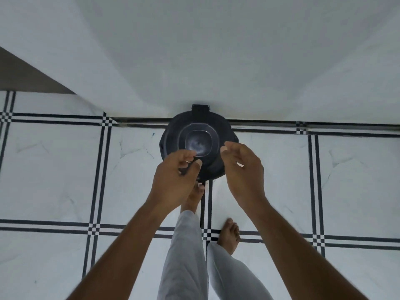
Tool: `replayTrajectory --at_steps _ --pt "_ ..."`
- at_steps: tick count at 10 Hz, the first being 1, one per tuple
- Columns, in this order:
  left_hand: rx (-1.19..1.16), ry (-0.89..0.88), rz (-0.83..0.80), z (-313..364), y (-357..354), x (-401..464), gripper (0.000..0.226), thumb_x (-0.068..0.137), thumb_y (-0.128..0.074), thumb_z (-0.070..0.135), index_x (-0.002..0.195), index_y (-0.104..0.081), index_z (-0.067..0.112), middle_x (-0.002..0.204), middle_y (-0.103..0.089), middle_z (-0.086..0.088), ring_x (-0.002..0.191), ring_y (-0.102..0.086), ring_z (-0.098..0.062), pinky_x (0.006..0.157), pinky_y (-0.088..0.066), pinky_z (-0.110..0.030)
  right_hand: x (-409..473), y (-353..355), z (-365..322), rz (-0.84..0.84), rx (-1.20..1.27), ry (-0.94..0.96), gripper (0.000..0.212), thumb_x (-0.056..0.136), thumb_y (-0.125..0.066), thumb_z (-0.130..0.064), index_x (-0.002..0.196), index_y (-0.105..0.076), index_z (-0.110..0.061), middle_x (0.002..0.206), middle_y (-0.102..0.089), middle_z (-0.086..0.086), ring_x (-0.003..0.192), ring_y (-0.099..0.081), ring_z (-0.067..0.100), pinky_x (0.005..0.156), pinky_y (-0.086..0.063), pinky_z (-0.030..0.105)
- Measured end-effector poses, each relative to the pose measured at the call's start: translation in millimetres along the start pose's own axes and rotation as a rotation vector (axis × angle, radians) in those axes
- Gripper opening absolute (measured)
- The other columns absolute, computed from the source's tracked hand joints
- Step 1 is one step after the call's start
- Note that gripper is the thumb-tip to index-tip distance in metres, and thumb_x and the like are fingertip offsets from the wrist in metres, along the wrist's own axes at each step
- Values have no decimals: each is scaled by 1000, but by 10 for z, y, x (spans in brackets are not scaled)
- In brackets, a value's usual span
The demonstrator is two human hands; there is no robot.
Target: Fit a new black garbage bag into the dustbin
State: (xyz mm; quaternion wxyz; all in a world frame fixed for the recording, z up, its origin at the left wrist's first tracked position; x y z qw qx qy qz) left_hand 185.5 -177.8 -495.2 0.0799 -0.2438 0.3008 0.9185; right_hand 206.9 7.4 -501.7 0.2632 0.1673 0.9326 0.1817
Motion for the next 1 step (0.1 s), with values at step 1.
replayTrajectory --at_steps 1 --pt "-82 -66 68 611 308 -316 25 103 -73 40 127 -71 32 125 -73 14 104 -68 3 91 -57 -18 -251 390 -526 25 54 59 25 109 -70 -35 130 -75 -25 113 -71 -32 102 -70 -12 87 -51 -1"
Point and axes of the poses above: each hand's wrist, its own x-axis towards the middle knuckle, its own y-axis out of the back of the hand, z = x × y, the point moved 4 cm from there along x, towards the middle knuckle
